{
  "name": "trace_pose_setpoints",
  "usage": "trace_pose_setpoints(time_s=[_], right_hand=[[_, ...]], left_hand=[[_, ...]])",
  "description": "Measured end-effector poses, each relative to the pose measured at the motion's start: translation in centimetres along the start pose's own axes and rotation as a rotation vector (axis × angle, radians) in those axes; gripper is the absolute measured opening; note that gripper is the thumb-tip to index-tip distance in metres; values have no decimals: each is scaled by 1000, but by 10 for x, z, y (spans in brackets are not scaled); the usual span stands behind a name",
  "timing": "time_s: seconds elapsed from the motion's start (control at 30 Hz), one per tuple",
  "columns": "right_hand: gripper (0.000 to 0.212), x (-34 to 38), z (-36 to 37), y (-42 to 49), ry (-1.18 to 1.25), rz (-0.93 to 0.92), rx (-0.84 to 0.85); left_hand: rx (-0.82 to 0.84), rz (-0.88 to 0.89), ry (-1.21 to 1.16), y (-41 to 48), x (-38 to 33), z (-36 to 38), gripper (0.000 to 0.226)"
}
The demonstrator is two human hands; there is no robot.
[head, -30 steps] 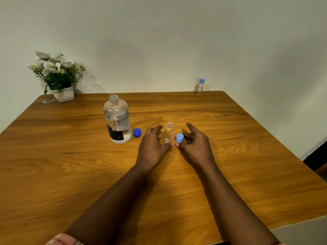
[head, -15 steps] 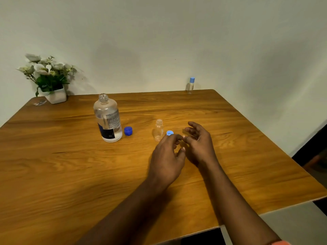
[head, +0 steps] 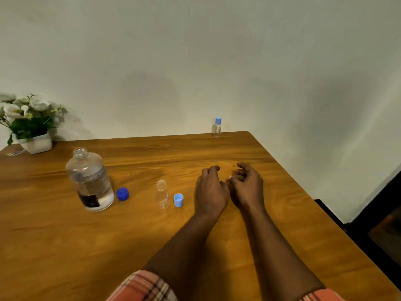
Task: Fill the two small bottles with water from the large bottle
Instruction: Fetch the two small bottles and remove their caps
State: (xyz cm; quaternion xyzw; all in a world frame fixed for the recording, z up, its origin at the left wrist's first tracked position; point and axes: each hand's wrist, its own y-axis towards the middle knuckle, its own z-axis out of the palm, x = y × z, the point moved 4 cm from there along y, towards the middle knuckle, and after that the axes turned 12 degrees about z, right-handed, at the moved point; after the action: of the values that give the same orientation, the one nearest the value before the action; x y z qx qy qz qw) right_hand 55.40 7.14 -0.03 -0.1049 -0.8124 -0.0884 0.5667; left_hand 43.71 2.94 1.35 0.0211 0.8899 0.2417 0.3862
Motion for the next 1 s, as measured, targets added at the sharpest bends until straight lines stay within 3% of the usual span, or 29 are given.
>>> trace_pose_setpoints(time_s=[0.2,0.87,1.0], right_hand=[[56,5,18,62,-40,-22,13],[69,34,120,221,-97,-83,-8],[54,37,124,224,-132,-103,6]], left_hand=[[-51,-88,47,54,25,25,49],[-101,-101,70,198,97,66,56],[-99,-94,66,199,97,69,55]])
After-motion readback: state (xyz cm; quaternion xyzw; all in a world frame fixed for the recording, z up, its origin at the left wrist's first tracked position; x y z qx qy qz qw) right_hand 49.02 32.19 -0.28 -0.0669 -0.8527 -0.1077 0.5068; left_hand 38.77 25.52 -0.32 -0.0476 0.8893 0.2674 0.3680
